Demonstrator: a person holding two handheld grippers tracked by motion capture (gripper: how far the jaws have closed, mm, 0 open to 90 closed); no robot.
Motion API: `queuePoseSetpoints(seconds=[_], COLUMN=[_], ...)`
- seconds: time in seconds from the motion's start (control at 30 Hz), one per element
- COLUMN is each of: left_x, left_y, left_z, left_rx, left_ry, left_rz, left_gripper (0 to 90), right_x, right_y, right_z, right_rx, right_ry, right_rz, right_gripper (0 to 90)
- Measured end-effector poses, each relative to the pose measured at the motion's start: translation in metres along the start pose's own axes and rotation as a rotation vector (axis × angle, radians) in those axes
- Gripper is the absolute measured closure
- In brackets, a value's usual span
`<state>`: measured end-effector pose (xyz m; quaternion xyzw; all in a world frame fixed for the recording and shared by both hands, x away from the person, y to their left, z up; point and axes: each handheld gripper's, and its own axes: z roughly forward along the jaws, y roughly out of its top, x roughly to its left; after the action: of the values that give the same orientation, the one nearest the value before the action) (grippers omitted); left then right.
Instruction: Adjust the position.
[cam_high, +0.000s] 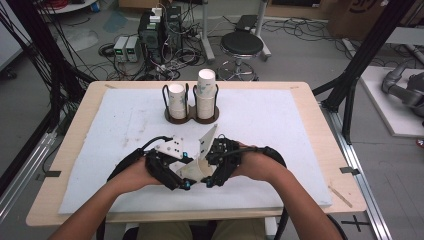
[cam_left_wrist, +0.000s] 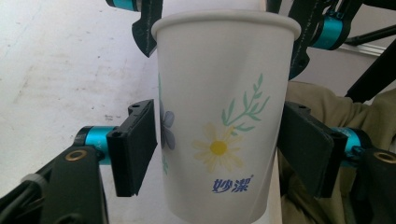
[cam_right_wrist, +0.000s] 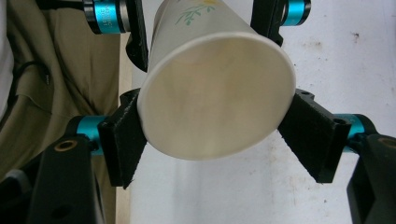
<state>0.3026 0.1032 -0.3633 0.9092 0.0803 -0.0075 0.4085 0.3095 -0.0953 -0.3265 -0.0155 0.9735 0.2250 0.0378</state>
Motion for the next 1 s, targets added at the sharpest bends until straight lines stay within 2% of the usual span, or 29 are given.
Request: queuePoseSetpoints(seconds=[0.17,0.33,0.53,0.63,0.77,0.83,1.0], left_x=[0.001,0.001,0.002,0.002,0.005,0.006,0.009], left_y=[-0.001,-0.001,-0.002,-0.003,-0.009,-0.013,-0.023], left_z=[0.003,0.004,0.003,0.0,-0.002,-0.002,-0.004], left_rx=[0.018,0.032,0.014,-0.018,-0.04,-0.056,-0.101], left_ry=[-0.01,-0.02,-0.016,-0.017,-0.011,-0.006,0.014], left_rz=[0.001,0.0,0.002,-0.013,-0.021,-0.036,-0.072], left_gripper=[32.6,33.7,34.7,34.7,34.5,34.4,33.4], right_x=[0.0,0.0,-0.001,-0.002,-0.006,-0.007,-0.011], right_y=[0.003,0.006,0.006,0.004,-0.004,-0.009,-0.023], right_z=[0.002,0.003,0.002,0.0,-0.006,-0.01,-0.019], right_rx=[0.026,0.029,0.022,-0.022,-0.124,-0.159,-0.289], right_ry=[0.009,0.019,0.024,0.022,0.015,0.008,-0.008], right_rz=[-0.006,-0.017,-0.003,0.012,0.054,0.092,0.152], right_gripper=[27.0,27.6,27.4,26.4,23.0,21.8,21.8])
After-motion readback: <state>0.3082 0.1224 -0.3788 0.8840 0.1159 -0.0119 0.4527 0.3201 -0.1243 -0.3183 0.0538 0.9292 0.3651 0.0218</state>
